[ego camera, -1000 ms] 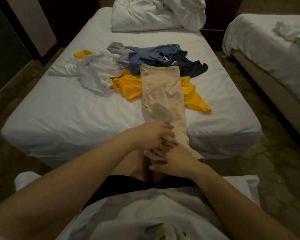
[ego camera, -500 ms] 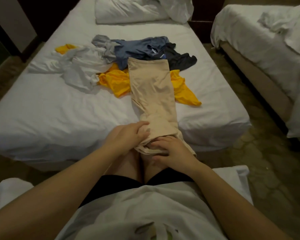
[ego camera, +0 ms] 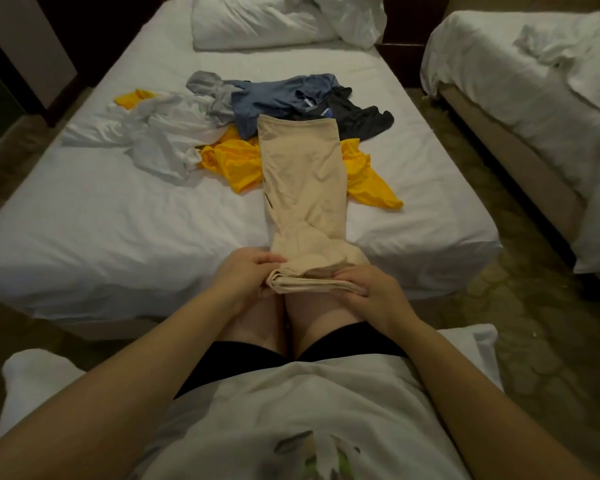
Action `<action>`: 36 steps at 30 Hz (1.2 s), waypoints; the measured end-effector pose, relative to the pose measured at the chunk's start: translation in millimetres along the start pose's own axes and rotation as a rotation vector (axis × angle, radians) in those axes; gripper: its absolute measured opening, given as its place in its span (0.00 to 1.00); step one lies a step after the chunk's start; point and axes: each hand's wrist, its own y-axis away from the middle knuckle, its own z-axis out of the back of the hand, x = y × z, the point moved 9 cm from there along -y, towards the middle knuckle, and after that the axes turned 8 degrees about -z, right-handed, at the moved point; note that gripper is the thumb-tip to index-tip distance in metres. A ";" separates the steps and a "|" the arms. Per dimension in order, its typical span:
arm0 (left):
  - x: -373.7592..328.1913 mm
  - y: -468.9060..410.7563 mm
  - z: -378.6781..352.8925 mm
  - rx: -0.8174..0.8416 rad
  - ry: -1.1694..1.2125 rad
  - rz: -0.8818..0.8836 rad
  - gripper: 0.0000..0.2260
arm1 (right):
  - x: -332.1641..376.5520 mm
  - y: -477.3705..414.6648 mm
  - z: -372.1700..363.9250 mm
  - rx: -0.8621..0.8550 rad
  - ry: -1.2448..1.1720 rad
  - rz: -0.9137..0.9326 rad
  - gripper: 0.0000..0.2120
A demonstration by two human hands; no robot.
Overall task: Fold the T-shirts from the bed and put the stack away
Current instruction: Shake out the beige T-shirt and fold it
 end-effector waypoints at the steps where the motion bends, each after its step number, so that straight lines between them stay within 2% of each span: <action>1: 4.1 2.3 -2.2 0.014 0.080 0.023 0.05 | -4.9 1.5 3.4 -0.017 -0.027 -0.016 0.11; 3: 5.0 4.8 -3.6 0.031 0.136 0.036 0.05 | -19.1 4.2 9.0 -0.048 -0.092 -0.071 0.10; 6: 1.3 6.4 -3.0 0.056 0.094 0.060 0.05 | -37.3 9.1 16.2 -0.109 -0.158 -0.168 0.08; 8: -5.9 12.3 -6.2 0.109 0.044 0.052 0.07 | -35.3 11.5 23.4 -0.152 -0.171 -0.164 0.07; 10: -11.8 18.3 -6.5 0.173 -0.025 0.035 0.13 | -22.6 14.0 35.0 -0.193 -0.155 -0.103 0.14; 11: -16.2 20.5 -5.2 0.202 -0.112 -0.006 0.17 | -15.8 15.5 41.8 -0.218 -0.163 -0.073 0.12; 12: -23.5 22.8 -2.5 0.214 -0.254 -0.099 0.18 | -8.8 16.1 47.5 -0.234 -0.182 -0.035 0.05; 13: -36.3 26.4 -0.9 0.209 -0.415 -0.234 0.17 | -3.5 16.4 53.9 -0.259 -0.168 -0.006 0.04; 14: -47.2 28.5 -2.4 0.209 -0.557 -0.375 0.15 | -0.2 15.8 57.9 -0.267 -0.166 0.012 0.07; 16: -58.1 38.6 -11.1 0.264 -0.771 -0.562 0.18 | 3.1 13.5 58.5 -0.238 -0.148 0.012 0.13; 18: -60.4 51.3 -19.1 0.324 -0.884 -0.666 0.18 | 4.3 13.6 51.0 -0.161 -0.142 -0.022 0.17; 22: -78.8 75.5 -27.0 0.241 -1.071 -0.889 0.14 | 7.4 18.7 44.1 -0.055 -0.229 -0.096 0.10; 24: -83.6 82.3 -28.5 0.206 -1.099 -0.923 0.13 | 13.0 22.0 50.4 -0.040 -0.288 -0.122 0.11; 26: -81.1 85.6 -30.1 0.222 -1.035 -0.884 0.12 | 20.2 24.8 57.0 -0.011 -0.327 -0.121 0.15; 28: -68.8 76.7 -25.9 0.209 -0.960 -0.747 0.17 | 24.5 27.3 57.0 0.078 -0.327 -0.138 0.16; 31: -39.8 49.5 -6.8 0.042 -0.757 -0.339 0.21 | 26.0 29.3 46.8 0.272 -0.241 -0.193 0.17; 33: -30.3 37.0 -2.7 -0.012 -0.883 -0.230 0.20 | 24.0 28.4 43.3 0.329 -0.204 -0.209 0.17; 36: -24.8 26.1 -9.2 0.044 -1.068 -0.289 0.19 | 18.6 21.6 44.4 0.306 -0.221 -0.213 0.14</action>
